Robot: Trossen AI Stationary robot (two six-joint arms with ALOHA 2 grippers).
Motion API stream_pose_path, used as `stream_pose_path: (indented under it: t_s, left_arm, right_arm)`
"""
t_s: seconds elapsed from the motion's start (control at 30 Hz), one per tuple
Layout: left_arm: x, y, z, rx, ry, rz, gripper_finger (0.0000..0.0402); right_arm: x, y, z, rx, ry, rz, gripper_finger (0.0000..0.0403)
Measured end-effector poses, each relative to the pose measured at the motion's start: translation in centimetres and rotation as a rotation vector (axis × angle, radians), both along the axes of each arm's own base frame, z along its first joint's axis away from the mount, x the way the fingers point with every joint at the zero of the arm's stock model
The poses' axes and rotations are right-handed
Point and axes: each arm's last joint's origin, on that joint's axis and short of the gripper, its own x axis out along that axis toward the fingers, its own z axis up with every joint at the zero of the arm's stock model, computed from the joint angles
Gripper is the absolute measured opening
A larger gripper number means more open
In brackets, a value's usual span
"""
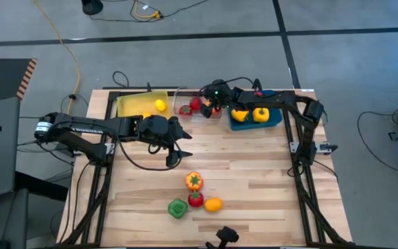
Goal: Sort produce into baskets
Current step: Put the orange tomato into the transparent bin
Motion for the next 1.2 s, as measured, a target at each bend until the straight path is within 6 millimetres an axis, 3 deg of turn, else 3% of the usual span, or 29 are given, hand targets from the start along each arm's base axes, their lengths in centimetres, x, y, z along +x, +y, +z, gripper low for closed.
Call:
stream_pose_path:
  t_s: [0.3,0.57,0.83,1.2]
  left_arm:
    - [0.0,-0.3,0.0,-0.008,0.000,-0.021,0.0393]
    - [0.0,-1.5,0.0,-0.010,-0.001,-0.065,0.0394]
    - [-0.2,-3.2,0.0,-0.028,0.001,-0.111,0.0394]
    - [0.2,-4.9,-0.7,0.037,0.026,-0.072,0.0394]
  right_arm:
    - [-3.6,2.3,8.0,-0.100,-0.056,0.049,0.0397]
    - [-7.3,6.2,13.2,-0.108,-0.096,0.097,0.0397]
    - [-9.2,11.3,13.8,0.018,0.011,0.198,0.0397]
    - [-9.1,17.2,12.8,0.111,0.126,0.354,0.0397]
